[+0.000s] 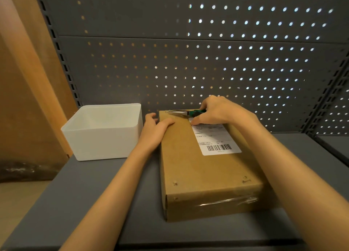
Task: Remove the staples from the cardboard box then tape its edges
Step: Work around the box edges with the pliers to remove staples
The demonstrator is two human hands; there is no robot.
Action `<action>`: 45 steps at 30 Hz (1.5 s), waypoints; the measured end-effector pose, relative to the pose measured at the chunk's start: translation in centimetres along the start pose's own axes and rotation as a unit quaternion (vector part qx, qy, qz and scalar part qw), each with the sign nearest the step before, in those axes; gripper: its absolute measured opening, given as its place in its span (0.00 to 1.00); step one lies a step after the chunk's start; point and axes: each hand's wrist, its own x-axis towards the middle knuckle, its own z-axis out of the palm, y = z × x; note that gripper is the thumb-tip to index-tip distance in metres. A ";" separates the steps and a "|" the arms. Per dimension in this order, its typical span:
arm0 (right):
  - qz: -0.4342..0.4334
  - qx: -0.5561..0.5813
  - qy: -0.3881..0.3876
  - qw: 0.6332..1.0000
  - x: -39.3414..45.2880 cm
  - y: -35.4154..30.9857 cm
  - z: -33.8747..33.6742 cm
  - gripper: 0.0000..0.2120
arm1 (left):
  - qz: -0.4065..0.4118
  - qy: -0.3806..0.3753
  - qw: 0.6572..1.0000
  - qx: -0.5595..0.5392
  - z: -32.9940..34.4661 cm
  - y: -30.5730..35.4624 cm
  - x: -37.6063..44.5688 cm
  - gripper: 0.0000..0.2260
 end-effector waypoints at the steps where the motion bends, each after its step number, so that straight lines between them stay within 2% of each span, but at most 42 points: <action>1: -0.002 0.001 0.002 1.000 0.0 0.0 0.0 0.22 | -0.004 0.002 1.000 -0.019 0.1 -0.1 0.2 0.30; 5: -0.013 0.002 0.014 1.000 0.1 0.1 -0.1 0.20 | -0.015 -0.003 0.998 -0.068 0.1 -1.2 0.6 0.24; 14: -0.059 -0.035 0.093 0.993 0.1 -0.1 1.0 0.18 | -0.035 -0.014 0.994 -0.103 0.0 -2.1 1.1 0.26; 22: -0.079 -0.016 0.087 0.993 0.5 0.4 1.1 0.17 | -0.018 -0.020 0.995 -0.099 -0.1 -2.1 0.9 0.26; 35: -0.069 0.060 0.067 0.994 0.5 0.8 0.8 0.12 | -0.002 -0.014 0.995 -0.096 -0.1 -1.7 0.6 0.20; 45: -0.052 0.078 0.069 0.993 0.1 1.1 0.6 0.12 | -0.002 -0.014 0.995 -0.098 0.0 -1.6 0.4 0.17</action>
